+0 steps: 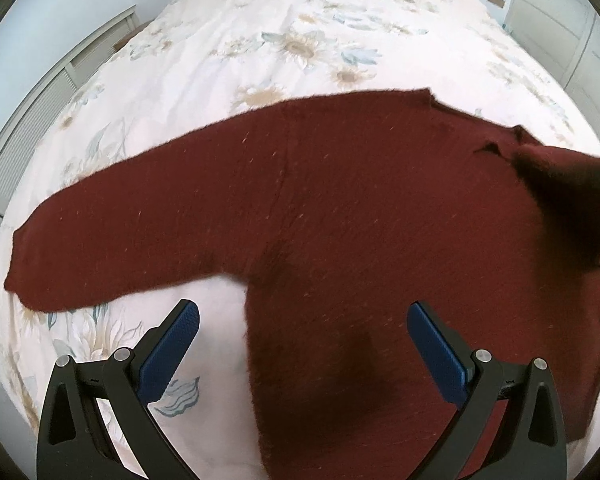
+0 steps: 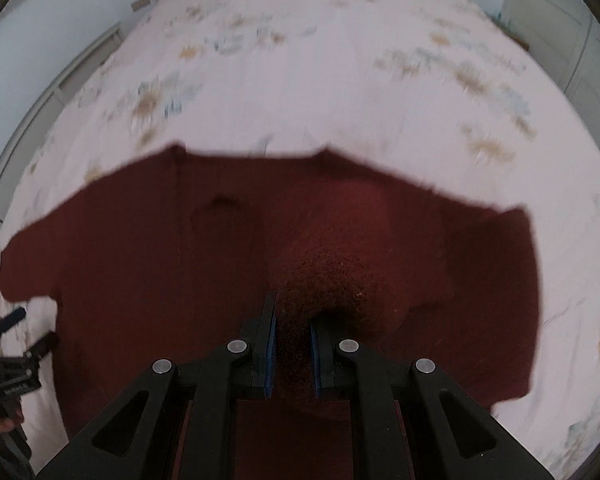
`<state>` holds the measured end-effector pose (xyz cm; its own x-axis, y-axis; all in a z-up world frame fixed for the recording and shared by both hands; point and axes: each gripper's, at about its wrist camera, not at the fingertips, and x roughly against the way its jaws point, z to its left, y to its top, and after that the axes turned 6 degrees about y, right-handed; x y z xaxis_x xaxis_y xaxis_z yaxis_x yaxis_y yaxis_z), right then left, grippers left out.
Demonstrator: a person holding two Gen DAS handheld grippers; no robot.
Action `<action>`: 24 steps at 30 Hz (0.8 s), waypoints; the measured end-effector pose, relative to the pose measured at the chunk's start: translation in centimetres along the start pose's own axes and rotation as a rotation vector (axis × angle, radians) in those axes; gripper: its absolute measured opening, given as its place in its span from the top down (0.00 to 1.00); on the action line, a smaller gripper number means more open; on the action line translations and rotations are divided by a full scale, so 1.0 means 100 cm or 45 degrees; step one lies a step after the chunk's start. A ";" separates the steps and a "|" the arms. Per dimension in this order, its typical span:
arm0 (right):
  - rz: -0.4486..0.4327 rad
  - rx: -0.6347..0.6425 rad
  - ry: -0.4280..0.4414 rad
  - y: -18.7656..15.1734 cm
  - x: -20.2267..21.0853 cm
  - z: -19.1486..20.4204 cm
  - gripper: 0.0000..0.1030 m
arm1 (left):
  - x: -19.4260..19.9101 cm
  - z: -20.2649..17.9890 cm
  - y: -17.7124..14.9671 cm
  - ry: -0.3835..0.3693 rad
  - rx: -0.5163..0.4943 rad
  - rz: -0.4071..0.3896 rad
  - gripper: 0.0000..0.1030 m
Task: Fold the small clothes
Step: 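Carry the sleeve across the sweater body and release it with the right gripper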
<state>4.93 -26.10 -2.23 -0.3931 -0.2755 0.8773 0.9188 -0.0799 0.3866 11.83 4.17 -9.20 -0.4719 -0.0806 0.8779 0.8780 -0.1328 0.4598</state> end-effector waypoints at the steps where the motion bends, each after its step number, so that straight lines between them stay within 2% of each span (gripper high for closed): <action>1: 0.015 0.005 0.003 -0.004 -0.007 0.002 0.87 | -0.002 0.000 -0.001 0.009 -0.002 0.007 0.01; 7: 0.060 -0.007 0.030 -0.024 -0.028 0.001 0.83 | -0.012 0.002 -0.004 0.041 -0.008 0.051 0.01; 8: 0.072 -0.005 0.032 -0.024 -0.029 0.001 0.79 | -0.014 0.002 -0.005 0.052 -0.006 0.057 0.01; 9: 0.084 0.001 0.031 -0.025 -0.030 0.001 0.68 | -0.014 0.002 -0.006 0.056 -0.005 0.059 0.01; 11: 0.086 0.026 0.000 -0.028 -0.030 0.001 0.58 | -0.015 0.001 -0.006 0.042 -0.008 0.061 0.01; 13: 0.062 0.052 -0.014 -0.031 -0.021 0.001 0.39 | -0.014 -0.001 -0.006 0.033 -0.020 0.060 0.01; 14: 0.056 0.062 -0.024 -0.032 -0.016 0.000 0.26 | -0.013 -0.003 -0.006 0.033 -0.033 0.055 0.01; 15: 0.046 0.068 -0.033 -0.034 -0.011 -0.002 0.21 | -0.012 -0.005 -0.005 0.032 -0.042 0.052 0.01; 19: -0.010 0.063 -0.047 -0.044 0.015 -0.020 0.17 | -0.008 -0.016 0.001 0.010 -0.075 0.039 0.01; 22: -0.047 0.031 -0.066 -0.059 0.035 -0.045 0.04 | -0.005 -0.029 0.007 -0.003 -0.111 0.028 0.01; 24: -0.056 0.009 -0.092 -0.071 0.043 -0.061 0.00 | -0.003 -0.040 0.011 -0.012 -0.137 0.019 0.01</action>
<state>-3.02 -32.55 -2.91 -0.4349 -0.2021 0.8775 0.9004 -0.0833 0.4270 12.66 0.07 -9.51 -0.4578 -0.0743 0.8860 0.8710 -0.2372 0.4302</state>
